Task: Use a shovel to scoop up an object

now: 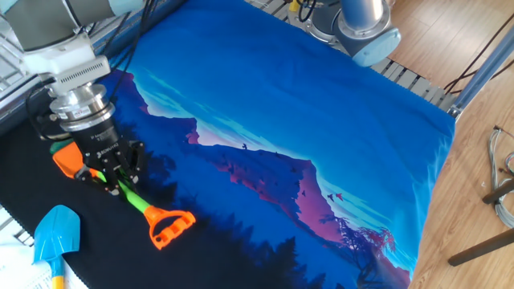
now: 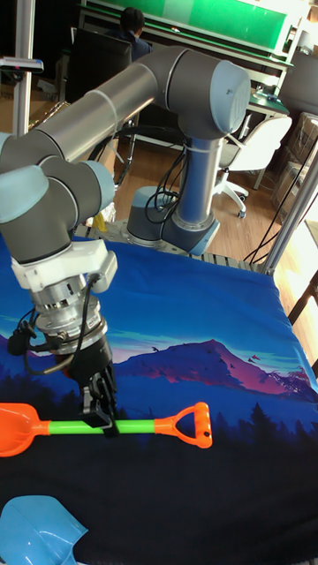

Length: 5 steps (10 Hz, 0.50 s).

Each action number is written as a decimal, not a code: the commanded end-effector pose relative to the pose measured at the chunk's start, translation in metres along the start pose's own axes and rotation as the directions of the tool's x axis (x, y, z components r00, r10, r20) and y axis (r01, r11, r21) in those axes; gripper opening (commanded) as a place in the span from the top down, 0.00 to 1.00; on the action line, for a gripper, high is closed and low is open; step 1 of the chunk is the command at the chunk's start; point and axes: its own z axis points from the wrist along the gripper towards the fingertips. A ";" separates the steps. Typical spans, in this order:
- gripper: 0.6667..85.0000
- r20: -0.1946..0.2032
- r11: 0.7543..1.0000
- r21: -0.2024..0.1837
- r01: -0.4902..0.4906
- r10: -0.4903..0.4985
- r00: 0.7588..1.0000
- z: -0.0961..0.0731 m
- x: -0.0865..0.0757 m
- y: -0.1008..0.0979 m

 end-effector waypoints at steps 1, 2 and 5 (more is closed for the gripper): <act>0.98 -0.016 0.999 -0.003 0.032 -0.032 0.999 -0.013 0.021 0.004; 0.98 -0.020 0.999 -0.009 0.039 -0.039 0.999 -0.016 0.026 0.005; 0.98 -0.022 0.999 -0.009 0.033 -0.033 0.999 -0.016 0.030 0.005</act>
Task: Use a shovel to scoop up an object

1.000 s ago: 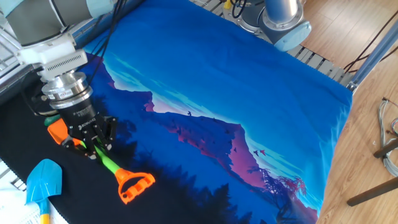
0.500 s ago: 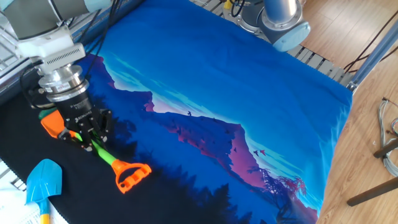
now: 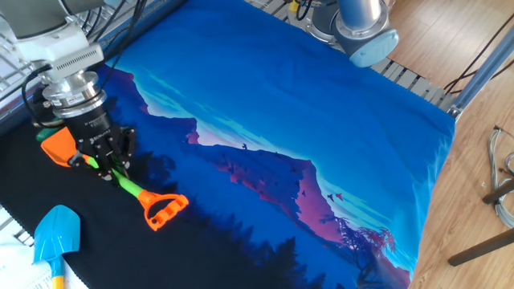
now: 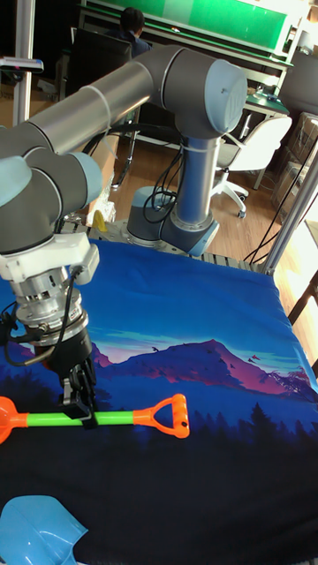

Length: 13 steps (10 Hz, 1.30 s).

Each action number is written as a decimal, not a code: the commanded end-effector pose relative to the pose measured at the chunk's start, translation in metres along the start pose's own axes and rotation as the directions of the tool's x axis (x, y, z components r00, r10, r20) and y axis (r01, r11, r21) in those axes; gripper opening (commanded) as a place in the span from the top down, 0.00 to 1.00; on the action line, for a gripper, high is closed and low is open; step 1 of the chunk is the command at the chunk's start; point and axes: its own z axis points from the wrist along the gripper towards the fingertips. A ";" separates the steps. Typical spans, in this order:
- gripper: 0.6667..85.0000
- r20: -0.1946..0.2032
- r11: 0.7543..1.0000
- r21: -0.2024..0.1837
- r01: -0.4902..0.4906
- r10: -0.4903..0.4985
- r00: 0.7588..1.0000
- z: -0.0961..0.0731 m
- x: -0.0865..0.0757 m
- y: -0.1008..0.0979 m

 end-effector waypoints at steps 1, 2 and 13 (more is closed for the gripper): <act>0.98 0.020 1.000 0.008 -0.015 0.014 1.000 -0.002 -0.001 -0.003; 0.98 0.020 1.000 0.017 -0.015 0.014 1.000 -0.001 -0.002 -0.008; 0.98 -0.007 0.977 0.045 -0.209 0.209 0.978 0.006 0.006 -0.026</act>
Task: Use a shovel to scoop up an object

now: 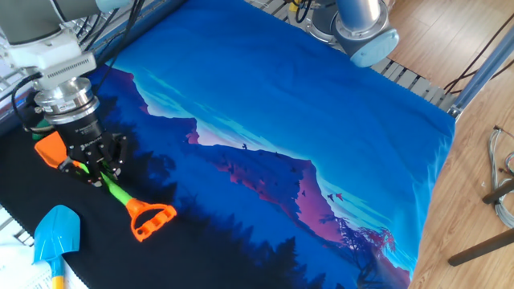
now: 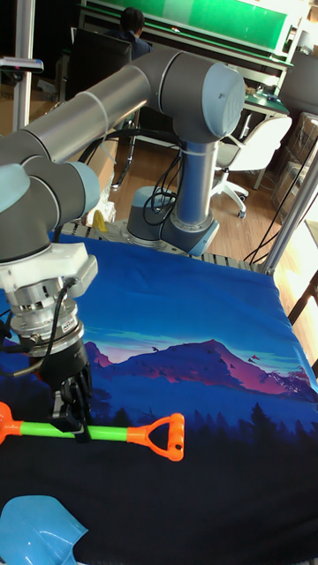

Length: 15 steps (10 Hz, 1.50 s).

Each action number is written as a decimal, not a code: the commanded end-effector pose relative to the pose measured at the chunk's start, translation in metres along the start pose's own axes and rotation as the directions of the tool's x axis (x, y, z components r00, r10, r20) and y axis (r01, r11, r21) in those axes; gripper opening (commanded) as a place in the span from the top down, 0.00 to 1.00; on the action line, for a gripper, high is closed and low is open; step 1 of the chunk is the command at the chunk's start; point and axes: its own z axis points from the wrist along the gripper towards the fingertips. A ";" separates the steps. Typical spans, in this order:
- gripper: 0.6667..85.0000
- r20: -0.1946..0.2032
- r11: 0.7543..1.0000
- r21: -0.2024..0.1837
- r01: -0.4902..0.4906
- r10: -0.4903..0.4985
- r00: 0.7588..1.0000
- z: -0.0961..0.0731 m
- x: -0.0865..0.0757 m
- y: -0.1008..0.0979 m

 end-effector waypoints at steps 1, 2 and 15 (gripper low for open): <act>0.98 0.011 0.993 0.028 -0.118 0.118 0.993 -0.002 -0.001 -0.009; 0.99 0.035 0.987 0.046 -0.152 0.151 0.988 -0.002 -0.006 -0.014; 0.99 0.033 0.999 0.028 -0.028 0.027 0.999 0.004 0.000 -0.013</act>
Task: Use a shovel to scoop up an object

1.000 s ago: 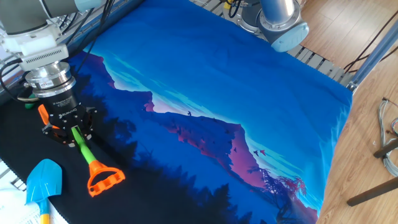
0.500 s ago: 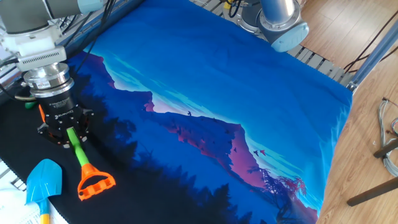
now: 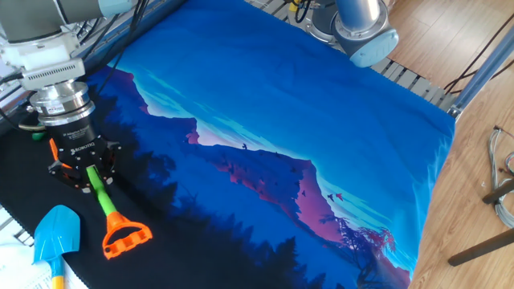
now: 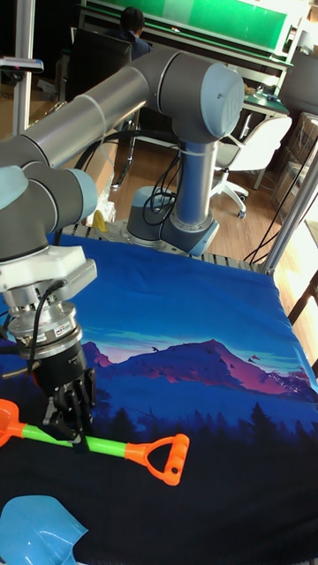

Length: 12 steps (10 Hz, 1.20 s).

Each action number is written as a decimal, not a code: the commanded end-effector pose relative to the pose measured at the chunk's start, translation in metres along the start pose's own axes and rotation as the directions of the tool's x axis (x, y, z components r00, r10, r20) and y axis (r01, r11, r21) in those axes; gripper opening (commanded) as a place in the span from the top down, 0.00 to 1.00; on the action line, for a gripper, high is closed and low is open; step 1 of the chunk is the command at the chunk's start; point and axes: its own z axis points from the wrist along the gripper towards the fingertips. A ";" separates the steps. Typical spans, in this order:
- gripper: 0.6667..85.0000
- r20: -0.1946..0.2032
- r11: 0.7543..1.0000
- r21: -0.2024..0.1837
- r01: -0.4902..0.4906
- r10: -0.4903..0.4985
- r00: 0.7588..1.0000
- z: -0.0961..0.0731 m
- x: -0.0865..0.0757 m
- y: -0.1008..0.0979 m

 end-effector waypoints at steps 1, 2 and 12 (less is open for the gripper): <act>0.99 -0.025 0.995 -0.042 0.088 -0.090 0.996 0.003 0.014 0.007; 0.99 -0.035 0.993 -0.055 0.109 -0.111 0.993 0.002 0.021 0.009; 0.99 0.083 0.985 -0.121 0.121 -0.111 0.990 -0.046 0.005 0.031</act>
